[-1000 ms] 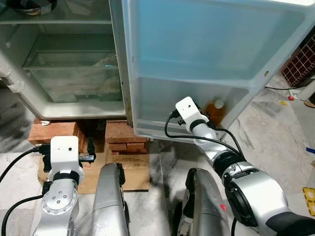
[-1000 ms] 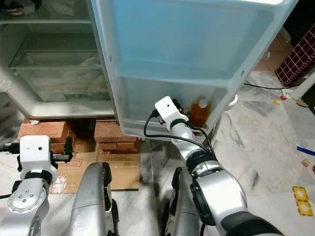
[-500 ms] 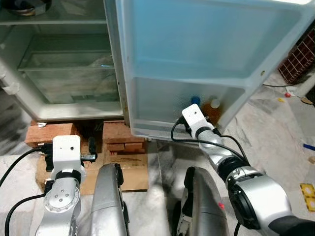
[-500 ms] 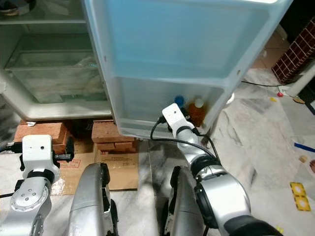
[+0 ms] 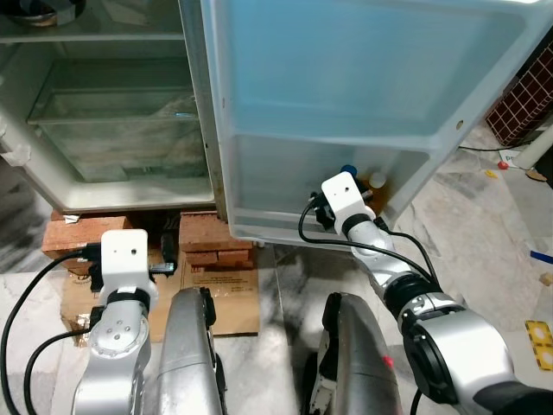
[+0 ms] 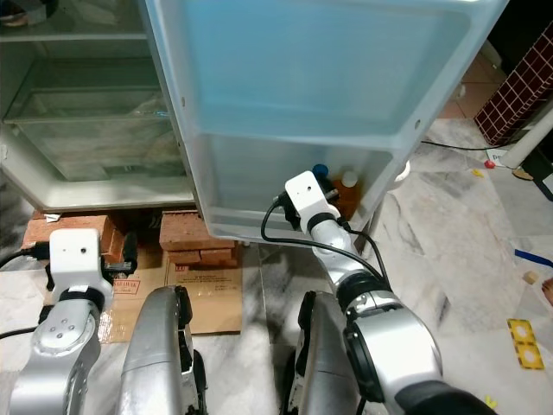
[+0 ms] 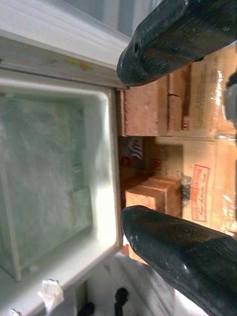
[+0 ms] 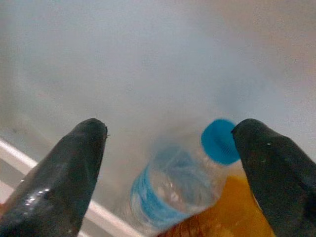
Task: Restocking fridge
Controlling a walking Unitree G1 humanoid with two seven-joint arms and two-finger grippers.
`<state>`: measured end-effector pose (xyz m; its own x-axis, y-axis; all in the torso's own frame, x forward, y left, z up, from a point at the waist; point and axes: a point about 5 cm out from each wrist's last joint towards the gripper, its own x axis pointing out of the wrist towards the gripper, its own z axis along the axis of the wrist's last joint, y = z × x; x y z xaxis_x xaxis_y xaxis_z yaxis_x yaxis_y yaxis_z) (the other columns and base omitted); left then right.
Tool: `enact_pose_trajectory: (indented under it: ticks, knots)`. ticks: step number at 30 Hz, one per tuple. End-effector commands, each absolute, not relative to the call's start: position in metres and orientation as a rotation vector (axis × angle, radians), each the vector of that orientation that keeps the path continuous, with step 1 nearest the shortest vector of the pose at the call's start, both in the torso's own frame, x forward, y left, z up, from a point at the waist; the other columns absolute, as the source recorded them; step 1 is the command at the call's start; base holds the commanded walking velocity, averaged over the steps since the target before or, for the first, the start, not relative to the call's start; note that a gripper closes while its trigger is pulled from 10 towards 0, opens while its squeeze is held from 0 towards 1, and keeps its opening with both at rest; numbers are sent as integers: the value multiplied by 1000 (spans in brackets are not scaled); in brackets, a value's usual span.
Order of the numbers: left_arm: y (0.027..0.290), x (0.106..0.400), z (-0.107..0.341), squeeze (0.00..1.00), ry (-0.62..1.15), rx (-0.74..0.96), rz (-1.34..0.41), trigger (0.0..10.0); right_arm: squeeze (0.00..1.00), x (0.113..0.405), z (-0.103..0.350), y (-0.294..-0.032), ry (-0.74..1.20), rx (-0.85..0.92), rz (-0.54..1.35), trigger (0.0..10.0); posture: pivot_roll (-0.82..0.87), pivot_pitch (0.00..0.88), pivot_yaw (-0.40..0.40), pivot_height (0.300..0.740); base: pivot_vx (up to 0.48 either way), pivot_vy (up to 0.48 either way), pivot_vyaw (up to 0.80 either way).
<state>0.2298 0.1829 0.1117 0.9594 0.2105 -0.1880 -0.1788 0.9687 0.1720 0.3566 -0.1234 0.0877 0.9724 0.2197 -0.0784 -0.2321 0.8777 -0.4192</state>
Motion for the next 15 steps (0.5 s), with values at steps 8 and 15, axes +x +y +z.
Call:
enact_pose_trajectory:
  ticks: [8,15]
  knots:
    - [180,245,111,0,156,142,197,10000,1000,335,109,-120,-204,-315,238,10000,128,0,-60,533,0,0,0]
    - [191,255,114,0,125,127,228,10000,925,325,122,-122,-276,-361,256,10000,103,0,-48,533,0,0,0]
